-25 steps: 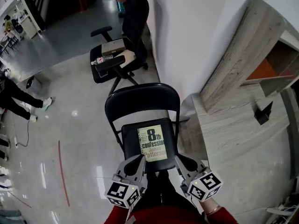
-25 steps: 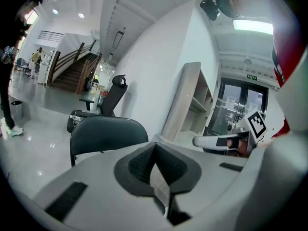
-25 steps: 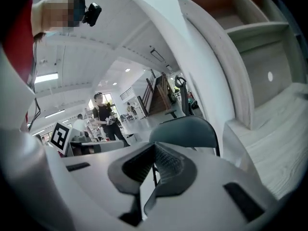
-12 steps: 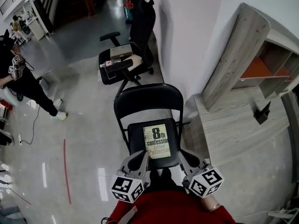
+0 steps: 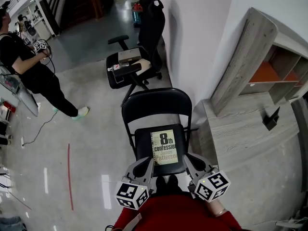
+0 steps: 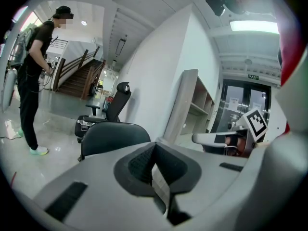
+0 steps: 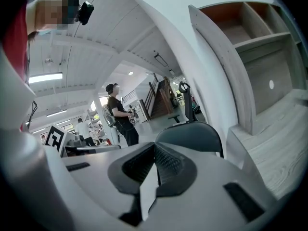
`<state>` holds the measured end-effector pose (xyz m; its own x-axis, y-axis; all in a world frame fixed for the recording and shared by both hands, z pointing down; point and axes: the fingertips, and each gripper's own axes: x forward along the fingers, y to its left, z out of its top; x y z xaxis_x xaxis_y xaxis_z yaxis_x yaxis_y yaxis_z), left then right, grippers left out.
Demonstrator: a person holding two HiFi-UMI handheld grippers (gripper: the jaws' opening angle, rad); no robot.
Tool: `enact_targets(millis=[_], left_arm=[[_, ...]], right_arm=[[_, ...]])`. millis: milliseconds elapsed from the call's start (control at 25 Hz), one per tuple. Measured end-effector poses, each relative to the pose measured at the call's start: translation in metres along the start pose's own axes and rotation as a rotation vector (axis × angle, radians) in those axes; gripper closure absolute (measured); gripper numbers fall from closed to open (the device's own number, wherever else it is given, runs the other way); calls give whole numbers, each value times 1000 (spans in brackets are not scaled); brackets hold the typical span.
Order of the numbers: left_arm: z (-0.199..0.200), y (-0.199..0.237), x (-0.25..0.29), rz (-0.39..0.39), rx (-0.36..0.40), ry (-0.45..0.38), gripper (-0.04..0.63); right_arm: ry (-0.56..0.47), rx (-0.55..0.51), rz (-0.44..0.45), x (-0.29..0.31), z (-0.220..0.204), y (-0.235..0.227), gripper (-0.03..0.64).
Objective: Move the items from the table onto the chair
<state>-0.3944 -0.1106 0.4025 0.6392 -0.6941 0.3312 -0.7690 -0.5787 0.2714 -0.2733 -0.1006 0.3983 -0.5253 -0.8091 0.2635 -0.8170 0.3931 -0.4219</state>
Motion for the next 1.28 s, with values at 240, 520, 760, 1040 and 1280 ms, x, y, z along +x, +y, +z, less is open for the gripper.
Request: enact_targets(millis=[240, 520, 760, 1040, 1280], left_arm=[[-6, 0, -4, -17, 8, 19, 588], [3, -35, 31, -196, 82, 58, 587], [-2, -128, 72, -446, 188, 122, 588], [-31, -252, 95, -618, 296, 192, 586], [-72, -370, 115, -622, 296, 216, 588]], right_arm=[[-7, -3, -10, -4, -2, 5, 601], [-81, 76, -183, -51, 9, -18, 601], [-189, 127, -449, -149, 15, -72, 602], [-335, 191, -673, -286, -2, -126, 601], [-394, 216, -715, -407, -23, -175, 601]])
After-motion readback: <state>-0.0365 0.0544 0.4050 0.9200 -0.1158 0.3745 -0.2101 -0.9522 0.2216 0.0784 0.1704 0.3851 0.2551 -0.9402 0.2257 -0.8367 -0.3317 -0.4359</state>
